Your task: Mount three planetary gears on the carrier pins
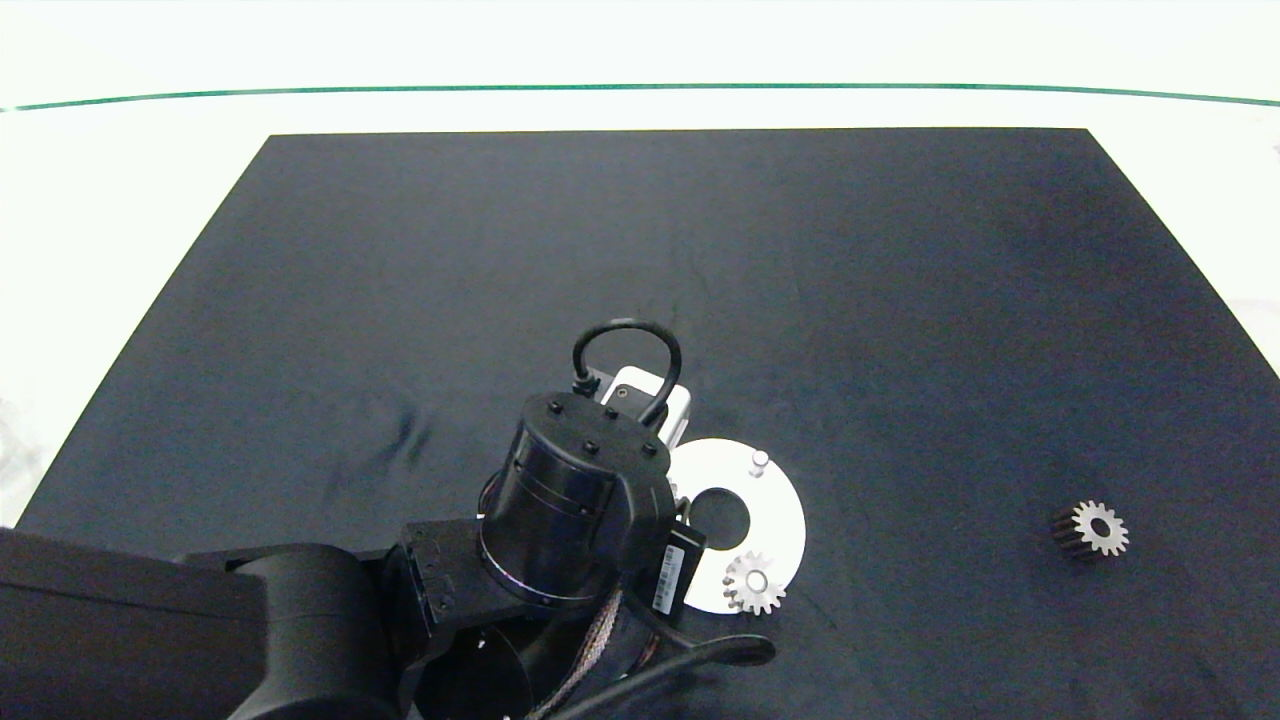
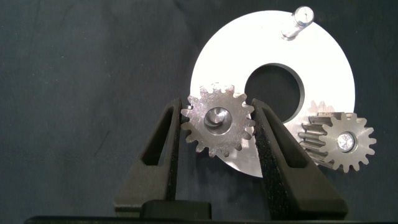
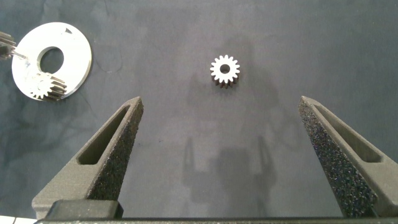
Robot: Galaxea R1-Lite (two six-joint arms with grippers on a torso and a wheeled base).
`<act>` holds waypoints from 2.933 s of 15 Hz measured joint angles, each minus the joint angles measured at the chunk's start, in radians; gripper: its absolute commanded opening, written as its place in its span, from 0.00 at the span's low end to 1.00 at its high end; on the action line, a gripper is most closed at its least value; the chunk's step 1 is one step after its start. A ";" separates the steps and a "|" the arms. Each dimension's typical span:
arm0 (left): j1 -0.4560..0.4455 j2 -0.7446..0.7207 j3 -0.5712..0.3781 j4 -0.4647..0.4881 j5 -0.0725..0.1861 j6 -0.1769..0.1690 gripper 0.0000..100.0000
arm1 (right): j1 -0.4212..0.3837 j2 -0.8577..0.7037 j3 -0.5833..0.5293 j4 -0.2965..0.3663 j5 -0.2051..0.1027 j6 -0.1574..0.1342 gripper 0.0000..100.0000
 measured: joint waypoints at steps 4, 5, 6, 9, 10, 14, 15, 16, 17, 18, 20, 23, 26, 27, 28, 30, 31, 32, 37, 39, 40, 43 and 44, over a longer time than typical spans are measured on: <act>-0.007 0.014 0.007 -0.003 0.002 0.000 0.04 | 0.000 0.000 0.000 0.000 0.000 0.000 1.00; -0.008 0.017 0.008 -0.005 0.003 0.000 0.04 | 0.000 -0.001 0.000 0.000 0.000 0.001 1.00; -0.009 0.021 0.008 -0.005 0.003 0.000 0.04 | 0.000 -0.001 0.000 0.000 0.000 0.001 1.00; -0.011 0.026 0.007 0.000 0.003 0.001 0.04 | 0.000 -0.001 0.000 0.000 0.000 0.001 1.00; -0.011 0.027 0.007 0.001 0.002 0.001 0.04 | 0.000 -0.001 0.000 0.000 0.000 0.001 1.00; -0.009 0.029 0.002 0.006 0.001 0.001 1.00 | 0.000 -0.001 0.001 0.000 0.000 0.001 1.00; -0.009 0.028 0.001 0.006 0.001 0.001 1.00 | 0.000 -0.001 0.000 0.000 0.000 0.001 1.00; -0.009 0.028 0.000 0.007 0.001 0.001 1.00 | 0.000 -0.001 -0.001 0.000 0.000 0.001 1.00; -0.009 0.028 0.000 0.015 0.000 0.001 1.00 | 0.000 -0.001 -0.001 0.000 0.000 0.000 1.00; -0.009 0.028 0.000 0.014 -0.001 0.001 1.00 | 0.000 0.000 -0.002 0.000 0.000 0.000 1.00; -0.010 0.022 0.000 0.013 0.000 0.000 1.00 | 0.000 0.000 -0.002 0.000 0.000 0.000 1.00; -0.005 -0.007 -0.001 0.013 0.001 -0.003 1.00 | -0.001 -0.001 -0.003 0.000 -0.002 0.001 1.00; 0.000 -0.084 0.004 0.116 0.002 -0.014 1.00 | -0.002 0.002 -0.003 0.000 -0.005 0.001 1.00; 0.002 -0.121 0.011 0.156 0.002 -0.029 1.00 | -0.002 0.004 -0.003 0.000 -0.005 0.000 1.00; 0.009 -0.159 0.026 0.182 0.003 -0.038 1.00 | -0.002 0.006 -0.001 0.003 -0.006 -0.003 1.00; 0.048 -0.248 0.076 0.204 0.003 -0.047 1.00 | -0.001 0.015 -0.001 0.014 -0.006 -0.007 1.00; 0.081 -0.298 0.104 0.210 0.003 -0.049 1.00 | 0.000 0.026 -0.001 0.022 -0.006 -0.014 1.00; 0.121 -0.355 0.136 0.218 0.003 -0.050 1.00 | 0.002 0.041 -0.004 0.026 -0.006 -0.028 1.00; 0.286 -0.656 0.214 0.380 0.003 -0.045 1.00 | -0.002 0.128 -0.006 0.027 -0.006 -0.050 1.00; 0.374 -0.787 0.191 0.450 0.003 -0.007 1.00 | -0.003 0.164 -0.011 0.026 -0.006 -0.048 1.00; 0.419 -0.846 0.167 0.488 0.003 0.023 1.00 | -0.006 0.183 -0.015 0.025 -0.006 -0.047 1.00; 0.542 -0.995 0.087 0.570 0.003 0.096 1.00 | -0.050 0.243 -0.028 -0.002 -0.006 -0.046 1.00; 0.571 -1.030 0.076 0.577 0.003 0.107 1.00 | -0.064 0.264 -0.030 -0.015 -0.006 -0.046 1.00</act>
